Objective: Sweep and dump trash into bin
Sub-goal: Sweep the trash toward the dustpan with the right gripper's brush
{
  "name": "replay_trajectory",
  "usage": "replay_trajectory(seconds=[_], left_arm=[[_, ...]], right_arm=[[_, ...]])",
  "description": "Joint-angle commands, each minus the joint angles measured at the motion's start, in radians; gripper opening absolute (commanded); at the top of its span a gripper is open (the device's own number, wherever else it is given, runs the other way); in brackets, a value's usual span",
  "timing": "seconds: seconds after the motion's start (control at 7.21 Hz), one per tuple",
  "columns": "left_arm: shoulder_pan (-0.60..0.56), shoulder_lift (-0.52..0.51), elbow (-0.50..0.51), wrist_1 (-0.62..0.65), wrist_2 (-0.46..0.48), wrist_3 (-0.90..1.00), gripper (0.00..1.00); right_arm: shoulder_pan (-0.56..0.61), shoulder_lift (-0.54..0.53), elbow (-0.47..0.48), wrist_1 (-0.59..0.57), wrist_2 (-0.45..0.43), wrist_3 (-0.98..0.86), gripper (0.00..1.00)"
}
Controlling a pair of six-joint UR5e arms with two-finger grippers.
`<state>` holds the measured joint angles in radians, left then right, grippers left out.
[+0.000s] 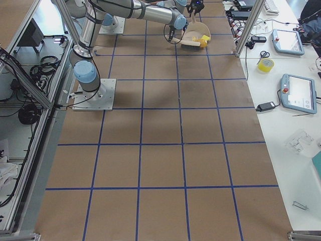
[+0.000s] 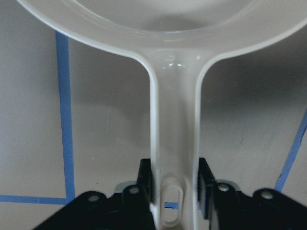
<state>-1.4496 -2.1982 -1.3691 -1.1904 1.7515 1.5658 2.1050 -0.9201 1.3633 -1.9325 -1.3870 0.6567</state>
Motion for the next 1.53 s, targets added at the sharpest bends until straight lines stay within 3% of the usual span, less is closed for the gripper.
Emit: replay_trajectory(seconds=[0.0,0.69,0.83,0.97,1.39], left_arm=[[0.0,0.0,0.001,0.0,-0.001,-0.001,0.1],[-0.002,0.0,-0.001,0.0,-0.003,-0.001,0.1],[-0.002,0.0,-0.001,0.0,-0.004,-0.001,0.1],[-0.002,-0.002,-0.001,0.0,-0.004,-0.001,0.1],[-0.002,-0.002,0.001,0.0,0.0,0.0,0.1]], right_arm=[[0.039,0.033,-0.07,0.0,0.054,-0.006,0.0],[0.064,0.02,-0.124,0.041,0.094,-0.018,0.0],[0.053,-0.015,-0.122,0.126,0.077,-0.046,0.0],[0.038,-0.04,-0.119,0.195,0.003,-0.081,0.0],[-0.126,-0.078,-0.115,0.237,-0.102,-0.284,0.0]])
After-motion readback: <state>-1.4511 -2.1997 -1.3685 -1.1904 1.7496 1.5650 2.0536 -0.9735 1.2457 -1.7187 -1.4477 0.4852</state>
